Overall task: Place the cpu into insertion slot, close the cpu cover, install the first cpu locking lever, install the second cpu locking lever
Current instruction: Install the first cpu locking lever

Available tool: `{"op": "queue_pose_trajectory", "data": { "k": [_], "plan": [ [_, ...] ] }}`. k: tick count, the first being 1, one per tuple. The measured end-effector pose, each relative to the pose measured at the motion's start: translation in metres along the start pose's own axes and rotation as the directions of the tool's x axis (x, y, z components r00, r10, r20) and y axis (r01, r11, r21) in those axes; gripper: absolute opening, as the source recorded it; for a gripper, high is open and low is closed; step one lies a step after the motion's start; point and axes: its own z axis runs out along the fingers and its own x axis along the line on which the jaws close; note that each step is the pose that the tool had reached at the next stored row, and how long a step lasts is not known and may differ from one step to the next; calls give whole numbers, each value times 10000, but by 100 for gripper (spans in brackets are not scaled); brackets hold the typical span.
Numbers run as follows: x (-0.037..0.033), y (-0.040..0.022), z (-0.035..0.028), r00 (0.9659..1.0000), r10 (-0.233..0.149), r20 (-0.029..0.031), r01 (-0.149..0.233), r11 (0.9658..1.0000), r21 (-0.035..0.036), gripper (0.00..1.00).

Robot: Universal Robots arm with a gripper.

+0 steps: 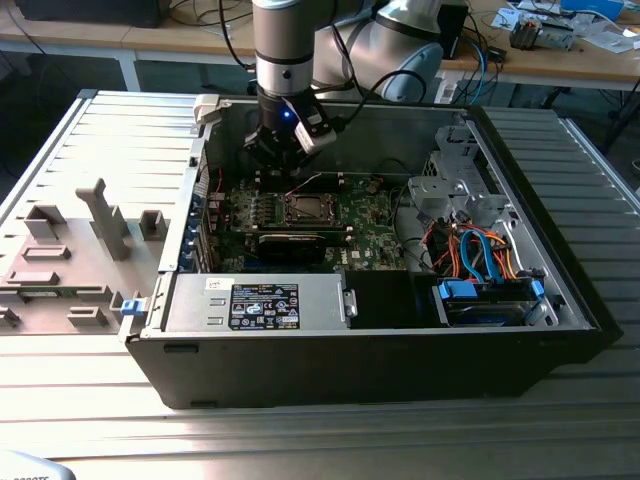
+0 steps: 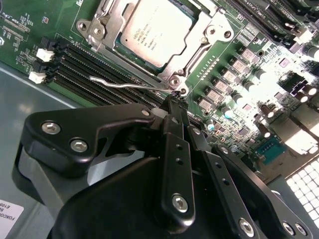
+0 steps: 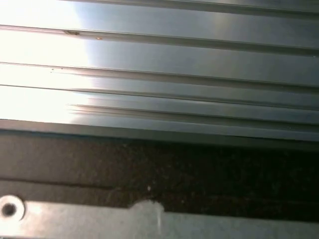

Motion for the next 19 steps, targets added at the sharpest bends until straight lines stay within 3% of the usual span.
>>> {"op": "queue_pose_trajectory", "data": {
  "k": [11,19],
  "plan": [
    [-2,4,32,10000,1,0,-1,10000,0,11],
    [-15,34,74,10000,-61,-6,61,10000,68,11]
  ]
}}
